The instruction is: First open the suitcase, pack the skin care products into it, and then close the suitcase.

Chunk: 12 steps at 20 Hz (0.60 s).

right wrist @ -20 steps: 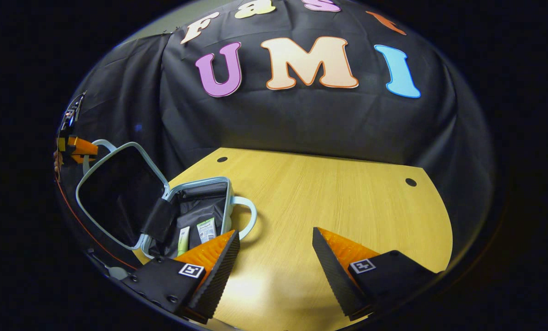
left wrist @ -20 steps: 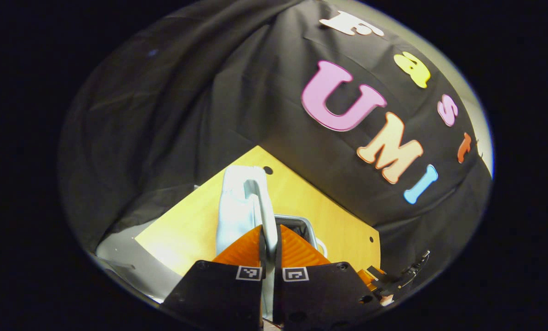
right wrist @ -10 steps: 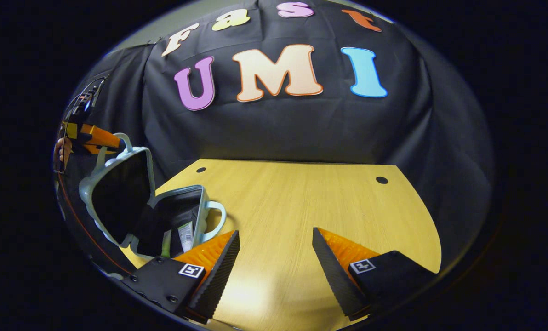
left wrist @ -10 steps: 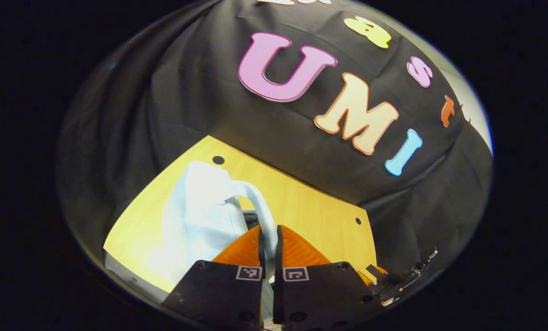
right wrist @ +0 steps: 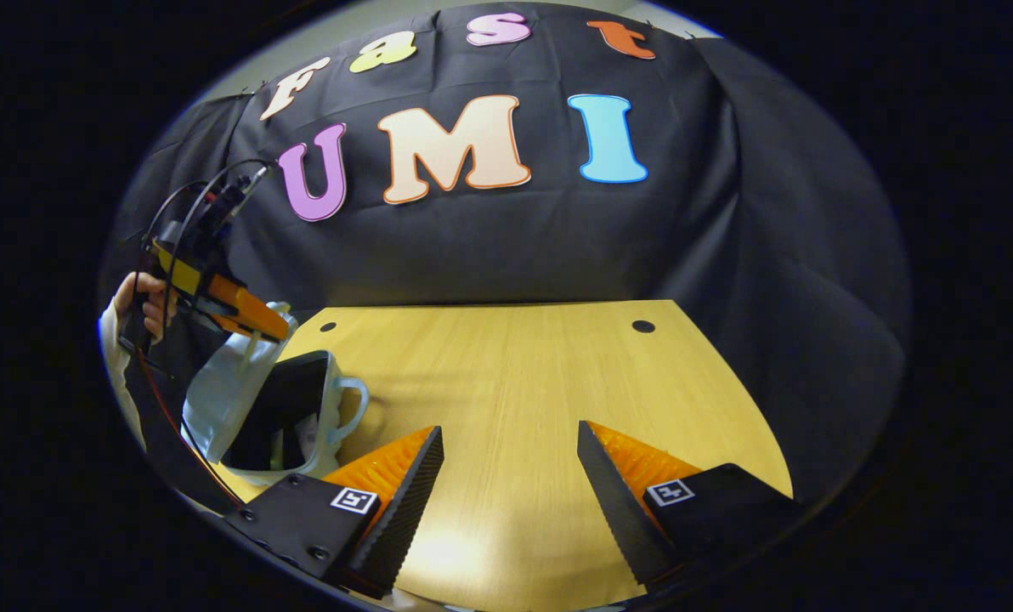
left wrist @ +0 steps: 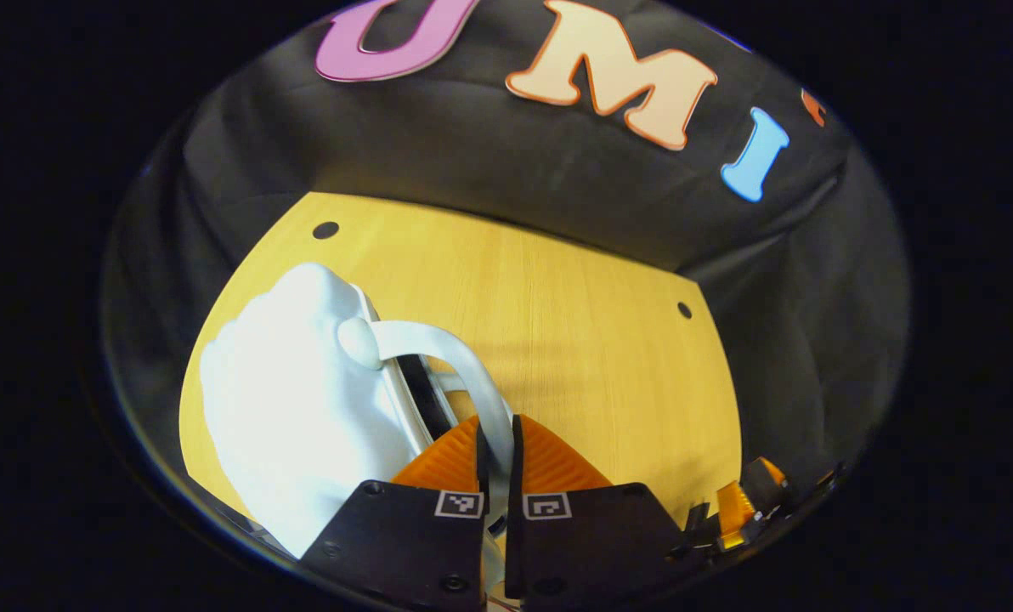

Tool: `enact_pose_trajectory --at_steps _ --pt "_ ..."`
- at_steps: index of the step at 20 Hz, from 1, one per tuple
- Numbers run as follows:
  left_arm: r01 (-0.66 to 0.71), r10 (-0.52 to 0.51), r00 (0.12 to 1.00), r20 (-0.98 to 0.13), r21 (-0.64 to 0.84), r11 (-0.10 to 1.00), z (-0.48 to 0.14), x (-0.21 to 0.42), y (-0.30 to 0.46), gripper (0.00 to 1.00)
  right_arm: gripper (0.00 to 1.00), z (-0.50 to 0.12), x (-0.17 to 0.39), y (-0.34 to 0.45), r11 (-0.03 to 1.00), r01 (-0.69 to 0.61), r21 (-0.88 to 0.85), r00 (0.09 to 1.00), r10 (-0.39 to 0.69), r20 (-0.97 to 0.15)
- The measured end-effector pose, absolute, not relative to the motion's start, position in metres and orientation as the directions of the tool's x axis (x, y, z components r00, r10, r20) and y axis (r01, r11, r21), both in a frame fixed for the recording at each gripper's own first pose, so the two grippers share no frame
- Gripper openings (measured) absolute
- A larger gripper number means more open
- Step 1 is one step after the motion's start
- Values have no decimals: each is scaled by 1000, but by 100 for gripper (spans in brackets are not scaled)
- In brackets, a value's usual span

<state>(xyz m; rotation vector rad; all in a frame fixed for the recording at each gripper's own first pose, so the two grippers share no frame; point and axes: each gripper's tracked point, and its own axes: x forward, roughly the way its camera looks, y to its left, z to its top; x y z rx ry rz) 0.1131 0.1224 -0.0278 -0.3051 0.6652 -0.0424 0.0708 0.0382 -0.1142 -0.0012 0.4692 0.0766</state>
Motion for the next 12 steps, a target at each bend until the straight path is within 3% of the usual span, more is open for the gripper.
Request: enact_pose_trajectory --at_steps 3,4,12 --pt "-94 -111 742 -661 -266 959 -59 130 115 3 94 -105 73 25 998 -58 19 898 60 -435" --pt "-107 -102 729 -677 -260 960 -66 136 113 3 99 -104 73 23 998 -59 18 900 61 -431" --pt "-168 16 673 -740 -132 977 -96 149 106 5 99 -92 79 15 995 -99 13 916 96 -391"
